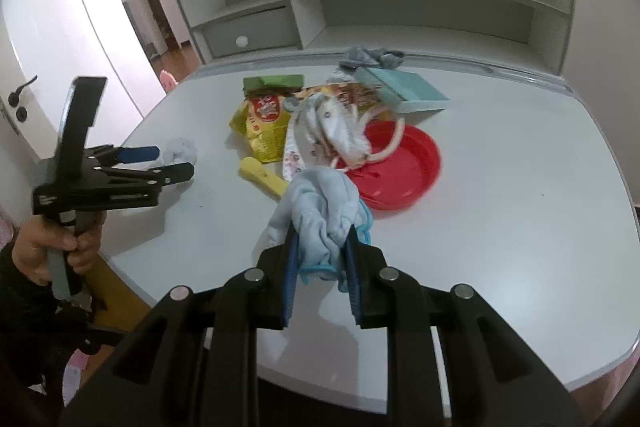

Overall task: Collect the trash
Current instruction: 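Grasp the light blue cloth with the right tool while the left grasps white tissue, then carry the cloth and tissue over the bin and release both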

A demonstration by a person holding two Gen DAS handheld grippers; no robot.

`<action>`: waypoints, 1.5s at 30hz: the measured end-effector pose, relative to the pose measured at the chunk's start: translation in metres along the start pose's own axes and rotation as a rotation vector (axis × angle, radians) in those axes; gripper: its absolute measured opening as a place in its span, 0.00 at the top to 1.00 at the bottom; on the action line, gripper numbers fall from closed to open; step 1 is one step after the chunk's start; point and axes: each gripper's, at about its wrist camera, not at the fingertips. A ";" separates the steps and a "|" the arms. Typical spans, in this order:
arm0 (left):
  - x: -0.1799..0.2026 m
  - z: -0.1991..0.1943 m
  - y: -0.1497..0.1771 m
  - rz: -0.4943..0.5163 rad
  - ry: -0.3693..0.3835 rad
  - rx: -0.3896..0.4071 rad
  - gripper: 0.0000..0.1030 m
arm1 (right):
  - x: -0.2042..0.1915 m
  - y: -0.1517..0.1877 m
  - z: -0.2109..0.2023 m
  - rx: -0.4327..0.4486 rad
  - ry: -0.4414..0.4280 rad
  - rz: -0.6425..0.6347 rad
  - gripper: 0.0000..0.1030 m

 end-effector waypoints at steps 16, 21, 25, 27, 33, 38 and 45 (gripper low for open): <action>0.255 -0.048 -0.046 0.235 0.496 0.155 0.64 | 0.212 0.071 -0.162 0.153 0.456 0.367 0.79; 0.398 -0.050 -0.023 0.335 0.759 0.084 0.64 | 0.280 0.129 -0.216 0.142 0.616 0.515 0.79; 0.489 -0.040 0.013 0.435 0.905 0.011 0.64 | 0.325 0.182 -0.245 0.104 0.700 0.630 0.79; 0.531 -0.022 0.038 0.489 0.943 -0.044 0.64 | 0.346 0.211 -0.253 0.079 0.730 0.686 0.79; 0.616 0.032 0.109 0.597 0.984 -0.207 0.64 | 0.387 0.281 -0.255 0.008 0.765 0.827 0.79; 0.653 0.061 0.144 0.652 0.977 -0.264 0.64 | 0.412 0.320 -0.247 -0.035 0.765 0.907 0.79; 0.676 0.097 0.166 0.680 0.943 -0.326 0.64 | 0.427 0.344 -0.234 -0.066 0.748 0.947 0.79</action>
Point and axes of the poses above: each gripper's, at about its wrist camera, not at the fingertips, and z roughly the way its jaws point, x to its right, y to its underside, and after that the axes turned 15 degrees about x, right-handed
